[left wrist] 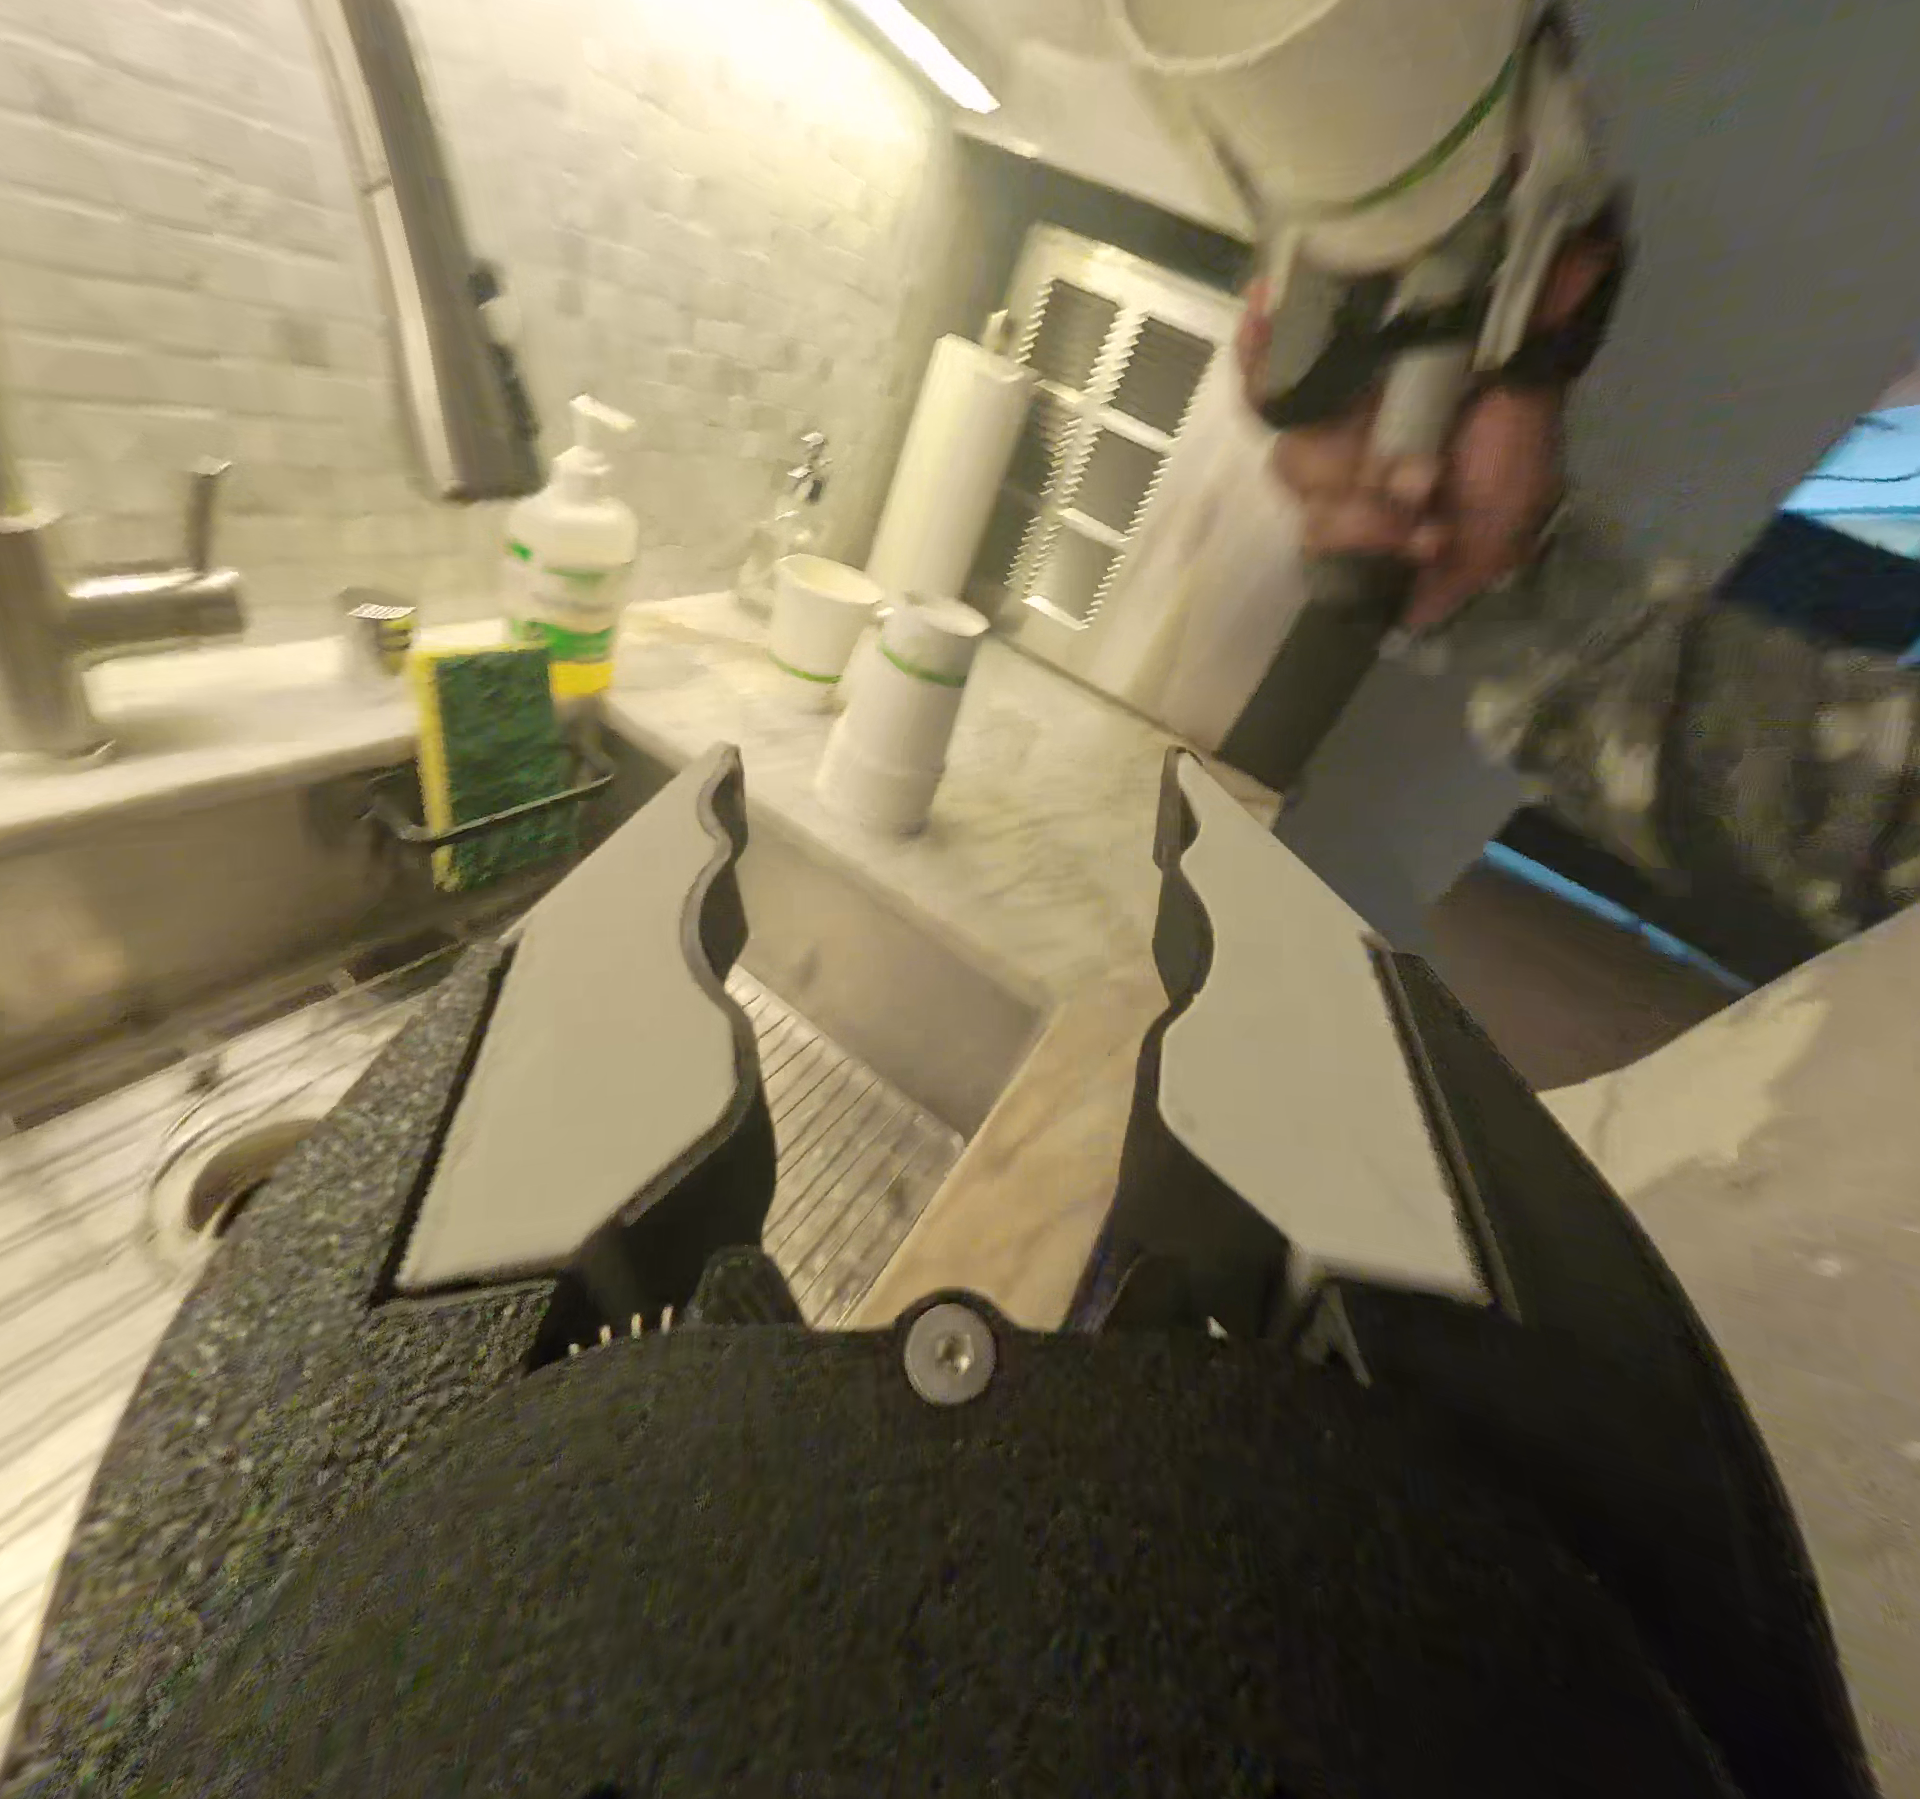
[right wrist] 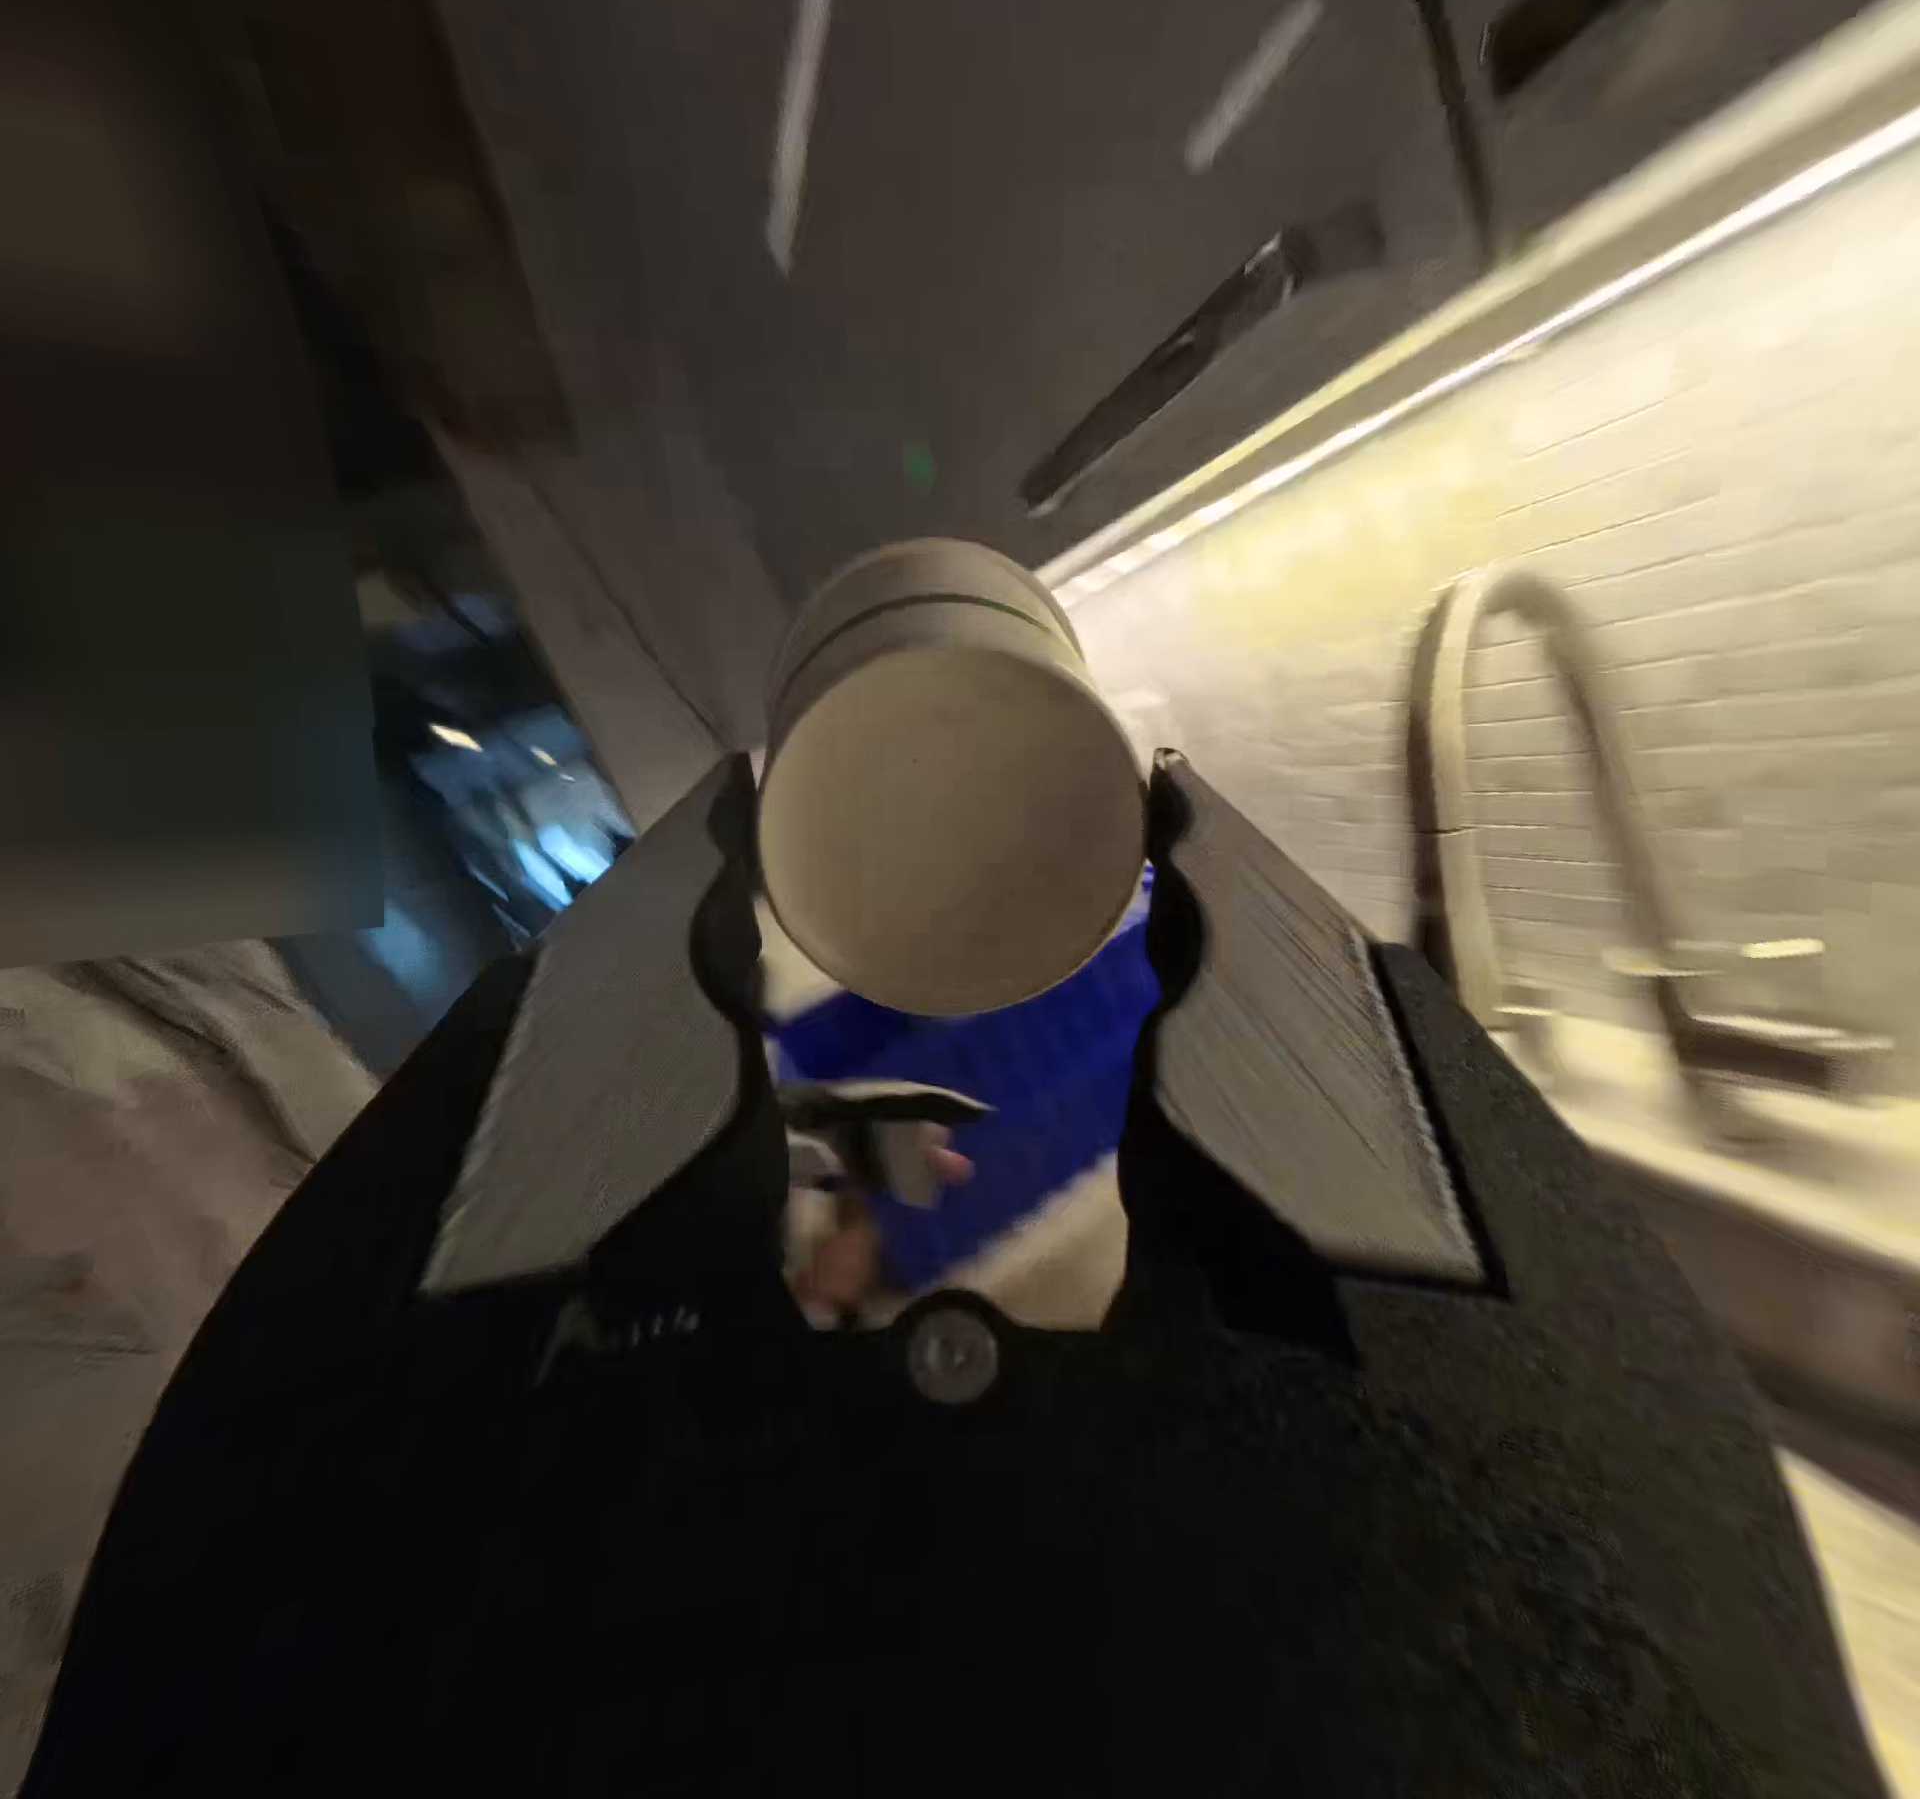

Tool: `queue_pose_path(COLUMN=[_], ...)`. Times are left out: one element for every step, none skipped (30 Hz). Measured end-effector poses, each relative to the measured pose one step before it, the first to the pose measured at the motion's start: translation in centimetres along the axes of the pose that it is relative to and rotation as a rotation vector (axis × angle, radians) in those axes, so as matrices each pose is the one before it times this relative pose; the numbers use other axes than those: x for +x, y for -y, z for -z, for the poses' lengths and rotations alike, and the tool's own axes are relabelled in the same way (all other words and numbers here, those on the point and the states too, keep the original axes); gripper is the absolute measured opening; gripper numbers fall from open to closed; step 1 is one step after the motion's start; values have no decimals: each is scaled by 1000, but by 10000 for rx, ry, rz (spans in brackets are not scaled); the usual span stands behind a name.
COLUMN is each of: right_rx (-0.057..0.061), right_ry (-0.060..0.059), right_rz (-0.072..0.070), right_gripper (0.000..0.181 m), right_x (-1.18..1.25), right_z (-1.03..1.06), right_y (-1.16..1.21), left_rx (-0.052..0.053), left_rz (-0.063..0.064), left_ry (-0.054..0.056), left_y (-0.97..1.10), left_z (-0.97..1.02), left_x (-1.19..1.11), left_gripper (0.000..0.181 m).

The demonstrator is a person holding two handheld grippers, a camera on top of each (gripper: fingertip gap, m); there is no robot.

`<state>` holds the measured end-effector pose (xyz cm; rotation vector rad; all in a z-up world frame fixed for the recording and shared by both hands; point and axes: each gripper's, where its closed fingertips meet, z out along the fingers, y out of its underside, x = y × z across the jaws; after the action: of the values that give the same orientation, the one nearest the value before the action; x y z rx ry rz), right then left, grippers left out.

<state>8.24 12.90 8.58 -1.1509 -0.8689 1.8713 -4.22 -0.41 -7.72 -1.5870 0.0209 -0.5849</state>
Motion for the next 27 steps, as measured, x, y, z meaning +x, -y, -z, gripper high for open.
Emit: queue_pose_path(right_rx=[722, 572, 556, 429, 327, 248, 132, 60, -31, -159, -232, -258, -257, -191, -219, -246, -271, -331, -504, -586, -563, -442, -345, -448, -639, -724, -692], right_ry=[660, 600, 475, 521, 461, 452, 503, 451, 405, 312, 203, 163, 240, 192, 3, -130, -308, -576, -879, -989, -935, -945, -907, -834, -880, -855, -749], right_rz=[-1183, -1112, -986, -974, -941, -872, -868, -800, -716, -610, -453, -362, -357, -327, -164, -32, 59, 220, 525, 774, 845, 874, 896, 914, 1031, 1037, 904], right_gripper=[74, 74, 74, 74, 74, 74, 74, 74, 74, 74, 74, 73, 74, 74, 74, 74, 74, 74, 76, 78, 82, 87, 91, 93, 96, 98, 99], right_x=[-824, -488, -118, -37, 191, 262, 212, 258, 243, 251, 229, 164, -35, -50, 70, 142, 348, 643, 923, 824, 545, 407, 235, 71, 153, 231, 239], right_z=[-143, -143, -115, -71, -70, -28, 0, 11, 18, 9, 8, 58, 99, 89, 84, 114, 198, 408, 609, 767, 896, 996, 994, 926, 775, 621, 436], right_y=[-1583, -1737, -1698, -1708, -1605, -1409, -1188, -944, -846, -822, -740, -590, -448, -250, -165, -101, -47, -1, -87, -25, 219, 576, 894, 873, 641, 458, 341], left_rx=[163, 187, 205, 210, 199, 172, 155, 134, 76, -6, 4, 63, 33, -68, -24, 19, 30, 8, -91, -200, -222, -260, -363, -394, -353, -356, -314], left_rz=[11, 66, 109, 99, 35, -68, -151, -161, -134, -141, -207, -166, -54, 8, -23, -16, -12, -23, -93, -156, -174, -192, -176, -231, -265, -263, -242], left_ry=[-496, -527, -507, -498, -497, -443, -360, -252, -167, -83, 10, 12, -2, 54, 99, 98, 149, 237, 266, 277, 415, 458, 446, 475, 386, 322, 272], left_y=[1032, 1043, 1021, 945, 844, 679, 565, 452, 311, 131, 112, 187, 148, -54, -48, -22, 12, 28, -71, -250, -336, -503, -721, -850, -841, -894, -846], left_z=[-589, -620, -672, -699, -696, -658, -607, -526, -465, -397, -283, -157, -109, -88, -26, 0, 32, 72, 105, 123, 160, 166, 104, 41, -51, -169, -258], left_x=[1107, 1154, 1114, 1110, 1142, 1085, 979, 771, 580, 411, 275, 265, 228, 75, -15, -22, -121, -281, -357, -414, -661, -755, -762, -759, -563, -399, -280], left_gripper=[80, 83, 86, 89, 93, 96, 99, 100, 99, 98, 95, 88, 85, 84, 83, 82, 82, 81, 81, 80, 79, 80, 80, 80, 80, 80, 81])
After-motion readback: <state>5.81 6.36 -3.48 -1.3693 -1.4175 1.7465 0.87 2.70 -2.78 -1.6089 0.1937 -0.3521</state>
